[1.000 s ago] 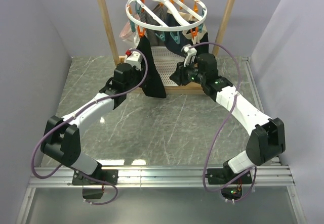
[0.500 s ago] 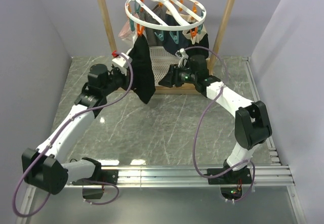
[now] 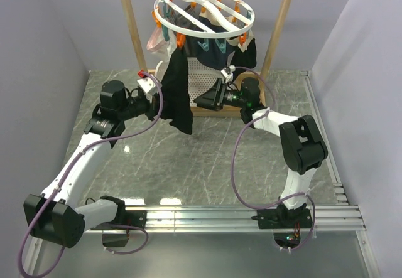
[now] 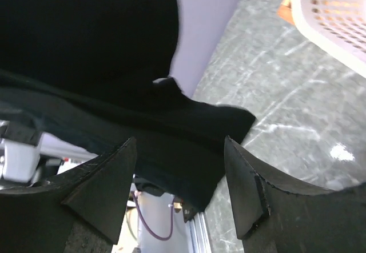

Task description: Clip the underwear to the hanger

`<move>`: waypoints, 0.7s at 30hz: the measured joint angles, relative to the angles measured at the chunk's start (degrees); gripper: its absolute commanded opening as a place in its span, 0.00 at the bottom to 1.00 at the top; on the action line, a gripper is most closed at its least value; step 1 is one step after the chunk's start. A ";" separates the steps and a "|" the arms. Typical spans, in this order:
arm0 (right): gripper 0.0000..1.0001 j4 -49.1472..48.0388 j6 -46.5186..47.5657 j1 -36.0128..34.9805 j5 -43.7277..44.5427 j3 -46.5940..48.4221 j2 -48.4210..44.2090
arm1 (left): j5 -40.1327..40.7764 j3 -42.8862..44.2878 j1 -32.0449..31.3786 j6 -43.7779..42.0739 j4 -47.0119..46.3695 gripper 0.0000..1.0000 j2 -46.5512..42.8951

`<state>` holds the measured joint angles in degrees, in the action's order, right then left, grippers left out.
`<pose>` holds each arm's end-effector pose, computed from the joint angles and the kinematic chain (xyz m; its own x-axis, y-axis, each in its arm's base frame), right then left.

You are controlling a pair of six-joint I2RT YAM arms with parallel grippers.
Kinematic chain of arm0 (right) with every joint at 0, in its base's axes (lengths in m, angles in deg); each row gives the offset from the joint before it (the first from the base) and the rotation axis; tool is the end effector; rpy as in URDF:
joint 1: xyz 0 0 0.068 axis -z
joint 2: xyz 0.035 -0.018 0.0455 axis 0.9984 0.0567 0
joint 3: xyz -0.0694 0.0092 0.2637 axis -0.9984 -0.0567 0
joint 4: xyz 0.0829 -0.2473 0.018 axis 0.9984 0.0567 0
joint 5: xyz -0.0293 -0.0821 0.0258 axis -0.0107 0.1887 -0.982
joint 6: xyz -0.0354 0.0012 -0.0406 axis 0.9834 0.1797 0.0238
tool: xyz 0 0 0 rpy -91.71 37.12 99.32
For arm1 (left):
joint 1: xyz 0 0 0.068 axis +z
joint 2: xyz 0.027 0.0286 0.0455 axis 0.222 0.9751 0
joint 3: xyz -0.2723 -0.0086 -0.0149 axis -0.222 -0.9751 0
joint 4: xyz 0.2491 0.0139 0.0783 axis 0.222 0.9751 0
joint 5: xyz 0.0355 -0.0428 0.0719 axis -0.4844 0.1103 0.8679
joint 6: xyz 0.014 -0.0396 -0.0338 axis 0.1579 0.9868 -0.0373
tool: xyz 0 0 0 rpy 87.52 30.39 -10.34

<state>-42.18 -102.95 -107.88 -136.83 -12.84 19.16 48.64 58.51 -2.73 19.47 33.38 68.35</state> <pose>0.3738 0.1753 0.2477 -0.8503 0.2211 -0.4776 -0.4601 0.1283 0.8786 0.2430 -0.0898 0.3654 -0.0796 0.1717 -0.9819 0.8062 0.5904 0.0379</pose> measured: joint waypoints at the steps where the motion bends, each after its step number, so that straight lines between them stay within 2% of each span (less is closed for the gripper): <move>1: 0.70 -1.27 -0.39 0.00 -0.42 -0.42 0.02 | -0.46 0.00 0.00 0.20 0.04 0.00 0.24; 9: 0.79 -17.25 -7.15 -0.15 -2.29 -0.63 4.31 | -2.45 0.94 0.11 2.08 -0.28 0.00 0.76; 21: 0.82 -27.45 -16.17 -1.64 -1.03 -3.19 10.99 | -3.67 1.42 0.15 4.72 -1.92 0.00 1.16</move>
<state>-69.64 -119.12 -109.52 -137.86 -16.03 30.15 44.97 59.93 -2.57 24.19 31.45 69.51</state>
